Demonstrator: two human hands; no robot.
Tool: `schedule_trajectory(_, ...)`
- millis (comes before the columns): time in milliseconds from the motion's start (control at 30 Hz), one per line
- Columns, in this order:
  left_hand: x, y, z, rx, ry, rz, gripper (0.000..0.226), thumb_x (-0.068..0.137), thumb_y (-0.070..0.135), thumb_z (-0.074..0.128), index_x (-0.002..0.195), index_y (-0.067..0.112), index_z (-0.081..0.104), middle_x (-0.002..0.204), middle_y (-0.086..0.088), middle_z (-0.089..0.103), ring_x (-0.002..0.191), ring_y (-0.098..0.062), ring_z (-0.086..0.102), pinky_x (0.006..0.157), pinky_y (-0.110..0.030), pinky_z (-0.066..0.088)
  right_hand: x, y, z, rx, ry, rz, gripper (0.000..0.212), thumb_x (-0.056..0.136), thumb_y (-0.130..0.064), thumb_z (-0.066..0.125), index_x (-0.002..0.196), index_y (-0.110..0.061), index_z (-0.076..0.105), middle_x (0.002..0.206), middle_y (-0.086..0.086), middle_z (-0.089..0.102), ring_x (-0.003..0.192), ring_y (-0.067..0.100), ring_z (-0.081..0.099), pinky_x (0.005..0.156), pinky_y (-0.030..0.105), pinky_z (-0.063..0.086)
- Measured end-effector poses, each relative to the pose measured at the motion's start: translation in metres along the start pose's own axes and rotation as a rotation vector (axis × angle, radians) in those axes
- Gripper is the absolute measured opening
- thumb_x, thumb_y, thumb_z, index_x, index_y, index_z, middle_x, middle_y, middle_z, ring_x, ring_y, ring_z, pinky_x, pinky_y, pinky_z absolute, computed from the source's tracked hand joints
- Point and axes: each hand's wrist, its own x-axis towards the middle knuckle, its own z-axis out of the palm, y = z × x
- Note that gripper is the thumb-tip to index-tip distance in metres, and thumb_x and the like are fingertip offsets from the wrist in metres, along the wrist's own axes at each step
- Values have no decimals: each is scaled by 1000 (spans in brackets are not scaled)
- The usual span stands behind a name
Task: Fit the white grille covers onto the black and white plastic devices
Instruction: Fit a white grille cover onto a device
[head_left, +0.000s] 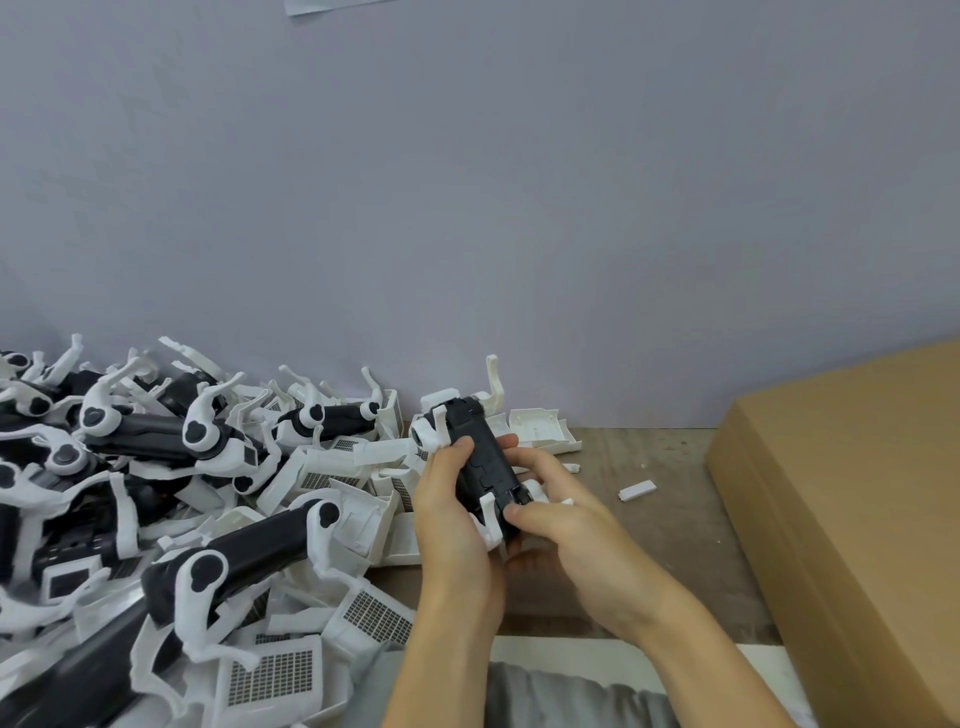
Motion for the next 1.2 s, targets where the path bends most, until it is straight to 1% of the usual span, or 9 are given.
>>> schedule_trajectory(167,0,0,-1,-2,-23,-9,34,91,30,52,74,20,79,85,-6,75,62,-23,67,46,-27,46,1,1,0,-21,-31,13,45,71,-17,52,103,-45,66,91,-4,71,75,10,64,71,27,52)
schedule_trajectory(300,1,-1,2,11,3,43,35,91,28,54,112,4,69,111,-17,73,89,-35,64,67,-39,51,-1,-1,0,-22,-13,6,45,71,-18,51,100,-48,65,91,-6,72,75,11,63,71,28,53)
schedule_trajectory(467,-1,1,4,34,4,115,34,94,26,55,118,6,67,111,-17,73,90,-33,66,75,-42,50,-2,-5,3,-48,15,-18,44,74,-21,50,102,-52,65,98,-9,72,77,11,62,73,29,50)
schedule_trajectory(633,1,10,1,-135,67,135,36,96,19,53,130,7,61,116,-17,71,92,-26,73,79,-44,60,-4,-4,-3,-42,166,-30,45,78,-26,59,116,-51,59,112,-1,70,95,12,70,91,33,52)
schedule_trajectory(700,3,19,-3,-260,76,135,39,97,15,53,136,7,56,111,-12,70,87,-24,73,65,-33,60,-2,-2,-7,-140,342,-57,36,89,-18,56,111,-47,59,105,-5,67,89,4,66,78,21,47)
schedule_trajectory(800,3,25,-8,-341,87,97,43,96,17,57,137,6,55,105,-9,64,88,-24,66,68,-31,58,3,5,-10,-389,493,-100,31,91,-7,54,98,-36,62,96,-7,62,75,-2,57,61,11,42)
schedule_trajectory(1000,3,29,-10,-452,89,53,21,94,21,61,112,9,65,82,-6,64,63,-20,61,76,-30,51,2,21,-10,-999,328,-23,20,92,-36,55,110,-45,58,115,-22,38,111,4,30,98,34,31)
schedule_trajectory(1100,4,26,-11,-434,82,50,29,93,20,62,120,8,64,89,-7,65,65,-20,63,69,-28,55,2,27,-6,-1224,241,121,34,95,-44,48,128,-41,56,120,-15,40,116,14,29,92,40,26)
schedule_trajectory(1200,7,23,-9,-373,59,60,39,92,17,64,130,8,61,104,-9,66,82,-24,69,63,-29,59,3,20,-4,-1192,393,86,23,97,-38,54,98,-24,72,104,-7,57,104,16,49,83,34,37)
